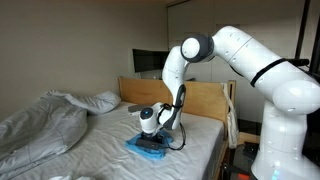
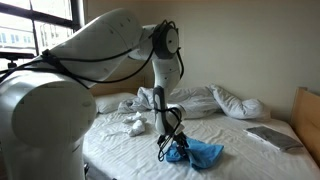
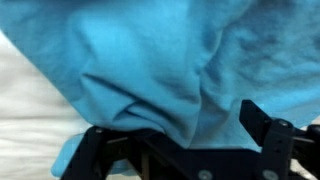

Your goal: Fold the blue cloth

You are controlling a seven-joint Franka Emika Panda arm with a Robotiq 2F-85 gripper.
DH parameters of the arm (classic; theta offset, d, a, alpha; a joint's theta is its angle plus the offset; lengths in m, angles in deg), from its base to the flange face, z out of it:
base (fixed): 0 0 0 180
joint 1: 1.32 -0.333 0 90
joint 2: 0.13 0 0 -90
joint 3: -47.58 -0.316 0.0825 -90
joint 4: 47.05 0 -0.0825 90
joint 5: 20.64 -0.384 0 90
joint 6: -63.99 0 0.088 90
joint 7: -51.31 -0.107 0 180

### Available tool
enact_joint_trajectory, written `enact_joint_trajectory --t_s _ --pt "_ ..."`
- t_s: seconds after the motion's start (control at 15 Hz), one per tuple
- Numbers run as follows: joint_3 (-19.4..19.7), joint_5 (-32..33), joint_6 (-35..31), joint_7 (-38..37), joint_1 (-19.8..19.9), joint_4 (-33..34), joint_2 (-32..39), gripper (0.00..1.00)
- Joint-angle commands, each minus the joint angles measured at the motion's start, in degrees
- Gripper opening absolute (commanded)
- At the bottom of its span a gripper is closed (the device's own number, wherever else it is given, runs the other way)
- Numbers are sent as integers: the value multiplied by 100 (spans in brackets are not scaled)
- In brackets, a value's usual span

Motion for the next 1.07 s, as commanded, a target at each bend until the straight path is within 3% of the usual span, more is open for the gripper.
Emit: enact_joint_trajectory --t_s 0.0,0.2,0.27,0.4,1.0 --pt "-82 -89 21 167 -19 -185 -63 100" --pt "-135 -137 -51 272 58 -182 24 100" --pt "-142 -142 -75 298 83 -174 57 75" --pt "-140 -125 -119 310 121 -156 114 68" --pt "-54 219 -106 54 -26 -89 29 11"
